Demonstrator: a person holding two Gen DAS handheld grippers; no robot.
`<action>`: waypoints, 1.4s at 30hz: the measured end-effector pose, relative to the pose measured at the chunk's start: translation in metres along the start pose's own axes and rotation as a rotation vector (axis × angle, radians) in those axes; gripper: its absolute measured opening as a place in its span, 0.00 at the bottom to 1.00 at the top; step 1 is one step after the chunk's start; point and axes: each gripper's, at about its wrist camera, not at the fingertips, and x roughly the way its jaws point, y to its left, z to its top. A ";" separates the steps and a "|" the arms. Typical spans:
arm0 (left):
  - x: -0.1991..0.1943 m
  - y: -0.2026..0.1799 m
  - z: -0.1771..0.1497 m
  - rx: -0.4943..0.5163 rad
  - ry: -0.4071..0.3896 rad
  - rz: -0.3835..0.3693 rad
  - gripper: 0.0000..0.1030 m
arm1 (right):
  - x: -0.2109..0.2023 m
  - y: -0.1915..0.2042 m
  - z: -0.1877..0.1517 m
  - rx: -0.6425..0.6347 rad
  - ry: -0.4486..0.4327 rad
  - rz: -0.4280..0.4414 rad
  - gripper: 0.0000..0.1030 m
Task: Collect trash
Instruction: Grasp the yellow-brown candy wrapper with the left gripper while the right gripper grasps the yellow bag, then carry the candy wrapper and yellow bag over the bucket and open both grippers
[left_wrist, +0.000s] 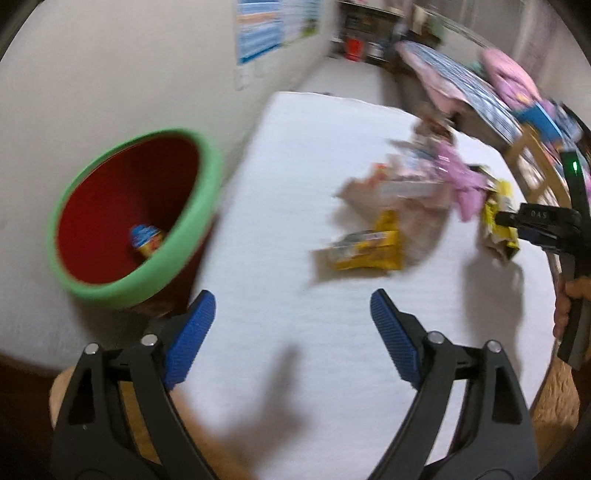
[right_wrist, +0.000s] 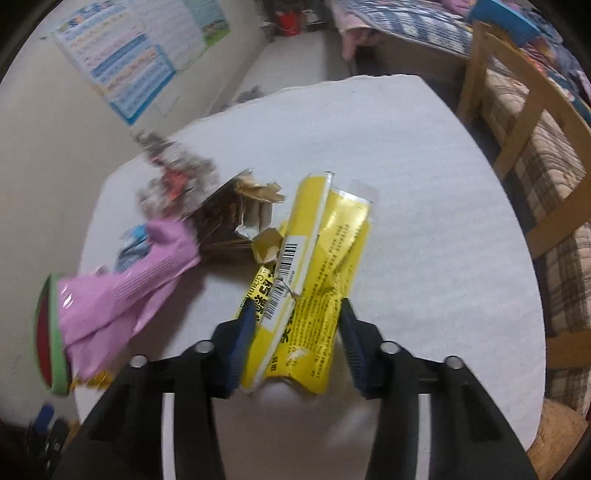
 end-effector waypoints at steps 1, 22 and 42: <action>0.004 -0.007 0.003 0.006 0.005 -0.019 0.85 | -0.007 0.000 -0.006 -0.012 -0.001 0.022 0.41; 0.023 -0.024 -0.002 -0.138 0.128 -0.108 0.10 | -0.062 0.054 -0.105 -0.210 -0.039 0.168 0.40; 0.003 0.007 -0.024 -0.241 0.116 -0.105 0.08 | -0.067 0.060 -0.117 -0.227 -0.048 0.206 0.40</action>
